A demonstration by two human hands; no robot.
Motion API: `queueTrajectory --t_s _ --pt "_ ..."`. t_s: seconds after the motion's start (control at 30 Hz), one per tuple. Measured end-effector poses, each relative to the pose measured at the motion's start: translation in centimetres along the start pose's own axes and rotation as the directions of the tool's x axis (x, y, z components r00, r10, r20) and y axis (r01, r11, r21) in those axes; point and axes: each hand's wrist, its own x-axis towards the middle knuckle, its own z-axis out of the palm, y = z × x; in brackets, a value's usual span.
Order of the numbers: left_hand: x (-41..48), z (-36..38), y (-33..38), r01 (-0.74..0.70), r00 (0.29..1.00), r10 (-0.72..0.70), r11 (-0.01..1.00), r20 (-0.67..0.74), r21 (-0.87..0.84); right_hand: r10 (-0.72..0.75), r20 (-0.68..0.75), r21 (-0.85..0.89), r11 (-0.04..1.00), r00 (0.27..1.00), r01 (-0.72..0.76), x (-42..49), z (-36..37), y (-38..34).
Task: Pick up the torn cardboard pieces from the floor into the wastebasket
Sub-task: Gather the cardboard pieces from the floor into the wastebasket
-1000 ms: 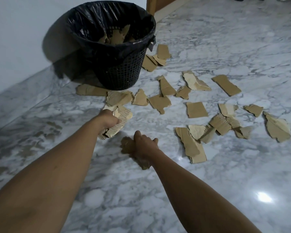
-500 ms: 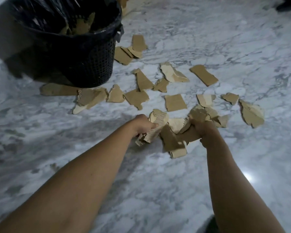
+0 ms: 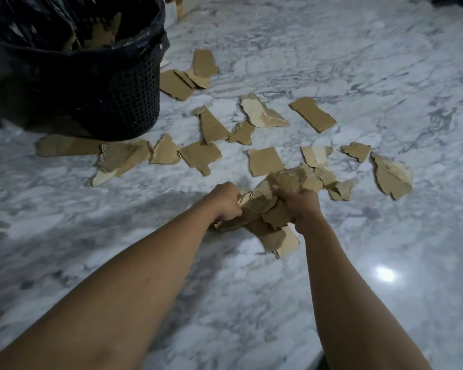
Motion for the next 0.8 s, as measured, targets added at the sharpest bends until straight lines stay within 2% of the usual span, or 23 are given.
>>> queueTrajectory --t_s 0.1,0.17,0.23,0.3,0.37,0.47,0.53,0.6,0.63,0.67,0.73,0.8 --pt "-0.2 -1.3 -1.4 0.051 0.999 -0.046 0.979 0.027 -0.199 -0.076 0.017 0.122 0.99 0.997 0.073 0.3 -1.5 -0.4" --pt "-0.3 -2.2 -2.6 0.115 0.992 -0.092 0.937 0.084 -0.33 -0.05 0.073 0.153 0.987 0.996 0.039 0.7 -2.5 -0.4" --pt "-0.6 -3.0 -3.7 0.192 0.978 -0.122 0.84 0.169 -0.507 -0.021 0.122 0.185 0.983 0.992 -0.002 1.1 -3.5 0.0" --pt "-1.0 -3.8 -4.8 0.253 0.964 -0.152 0.783 0.219 -0.568 0.012 0.169 0.18 0.983 0.986 -0.042 1.2 -4.4 0.3" --pt "-1.8 -4.6 -5.5 0.295 0.951 -0.158 0.727 0.267 -0.62 0.058 0.225 0.052 0.996 0.973 -0.071 0.9 -4.5 0.7" --pt "-2.5 -5.8 -6.7 0.334 0.939 -0.167 0.657 0.302 -0.676 0.112 0.273 -0.242 0.969 0.955 -0.045 -0.3 -2.2 1.1" --pt "-2.8 -6.2 -7.9 0.323 0.946 -0.2 0.633 0.255 -0.704 0.079 0.197 -0.49 0.871 0.977 0.028 -1.0 0.7 1.9" --pt "-3.1 -6.5 -8.9 0.29 0.956 -0.229 0.624 0.185 -0.725 -0.027 0.101 -0.695 0.714 0.995 0.09 -2.1 3.5 2.4" --pt "-3.4 -6.8 -9.3 0.268 0.958 -0.252 0.629 0.134 -0.73 -0.058 0.08 -0.716 0.691 0.995 0.097 -2.7 4.6 2.5" --pt "-3.5 -7.0 -9.9 0.252 0.956 -0.282 0.641 0.083 -0.725 -0.054 0.088 -0.696 0.711 0.995 0.101 -3.1 5.4 2.6" --pt "-3.6 -7.7 -11.4 0.218 0.936 -0.351 0.658 -0.038 -0.721 -0.072 0.145 -0.633 0.76 0.987 0.149 -4.0 6.8 2.3" --pt "-3.8 -8.6 -13.0 0.187 0.901 -0.404 0.693 -0.159 -0.697 -0.128 0.207 -0.608 0.76 0.97 0.23 -4.4 8.0 1.8"
